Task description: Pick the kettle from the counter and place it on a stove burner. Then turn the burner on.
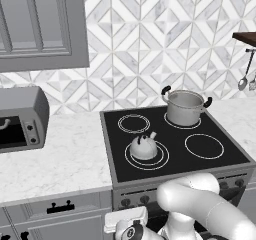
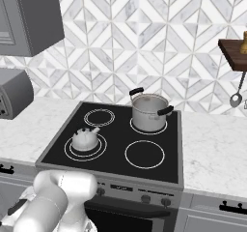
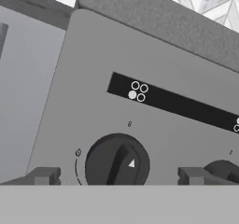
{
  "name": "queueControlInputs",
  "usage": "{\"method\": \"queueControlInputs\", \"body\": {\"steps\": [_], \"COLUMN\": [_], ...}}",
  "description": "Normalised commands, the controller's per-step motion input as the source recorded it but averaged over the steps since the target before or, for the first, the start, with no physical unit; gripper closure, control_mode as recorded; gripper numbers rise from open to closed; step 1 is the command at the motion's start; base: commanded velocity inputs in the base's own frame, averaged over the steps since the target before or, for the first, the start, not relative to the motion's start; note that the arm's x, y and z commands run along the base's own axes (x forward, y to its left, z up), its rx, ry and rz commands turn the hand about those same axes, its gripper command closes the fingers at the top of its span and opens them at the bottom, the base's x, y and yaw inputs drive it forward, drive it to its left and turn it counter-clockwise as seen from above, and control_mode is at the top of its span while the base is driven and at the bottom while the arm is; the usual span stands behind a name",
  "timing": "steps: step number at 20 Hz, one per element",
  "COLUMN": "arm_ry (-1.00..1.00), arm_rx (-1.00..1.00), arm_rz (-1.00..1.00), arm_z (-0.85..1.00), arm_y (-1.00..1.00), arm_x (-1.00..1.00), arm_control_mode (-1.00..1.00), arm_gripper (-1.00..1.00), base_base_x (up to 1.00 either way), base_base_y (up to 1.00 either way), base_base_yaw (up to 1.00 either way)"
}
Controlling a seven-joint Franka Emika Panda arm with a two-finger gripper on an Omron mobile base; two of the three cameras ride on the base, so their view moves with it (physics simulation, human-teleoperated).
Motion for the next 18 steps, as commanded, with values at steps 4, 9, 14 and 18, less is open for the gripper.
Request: {"method": "queueControlInputs", "body": {"steps": [4, 9, 14, 18], "arm_ry": [0.0, 0.01, 0.01, -0.01], "arm_rx": [0.0, 0.0, 0.0, -0.1], "arm_rz": [0.0, 0.0, 0.0, 0.02], "arm_z": [0.0, 0.0, 0.1, 0.24], "arm_y": [0.0, 0.0, 0.0, 0.0], "arm_x": [0.09, 0.11, 0.01, 0.0], "arm_control_mode": [-1.0, -1.0, -1.0, -1.0], "arm_gripper": [-1.0, 1.0, 1.0, 1.0], "base_base_x": [0.0, 0.0, 0.0, 0.0], "base_base_y": [0.0, 0.0, 0.0, 0.0], "base_base_yaw": [0.0, 0.0, 0.0, 0.0]}}
